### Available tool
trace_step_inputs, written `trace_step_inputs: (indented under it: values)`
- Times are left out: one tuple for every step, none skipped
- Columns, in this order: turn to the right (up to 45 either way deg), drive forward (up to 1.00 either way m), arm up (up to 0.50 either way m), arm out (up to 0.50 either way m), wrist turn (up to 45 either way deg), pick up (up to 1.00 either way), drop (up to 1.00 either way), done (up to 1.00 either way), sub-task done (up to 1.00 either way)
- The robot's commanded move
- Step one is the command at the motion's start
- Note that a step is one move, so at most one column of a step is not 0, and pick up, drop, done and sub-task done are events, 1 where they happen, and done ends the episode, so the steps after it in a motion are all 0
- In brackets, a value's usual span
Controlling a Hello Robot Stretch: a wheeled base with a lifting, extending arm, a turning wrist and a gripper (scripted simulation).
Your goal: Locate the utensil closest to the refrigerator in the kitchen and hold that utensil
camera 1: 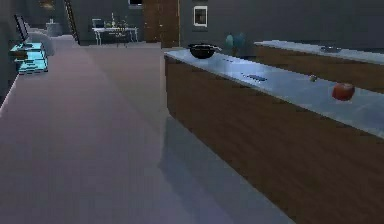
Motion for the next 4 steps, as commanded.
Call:
trace_step_inputs:
  values:
    - [3.0,0.0,0.0,0.0,0.0,0.0,0.0,0.0,0.0]
    - [0.0,1.0,0.0,0.0,0.0,0.0,0.0,0.0,0.0]
    - [9.0,0.0,0.0,0.0,0.0,0.0,0.0,0.0,0.0]
    - [0.0,0.35,0.0,0.0,0.0,0.0,0.0,0.0,0.0]
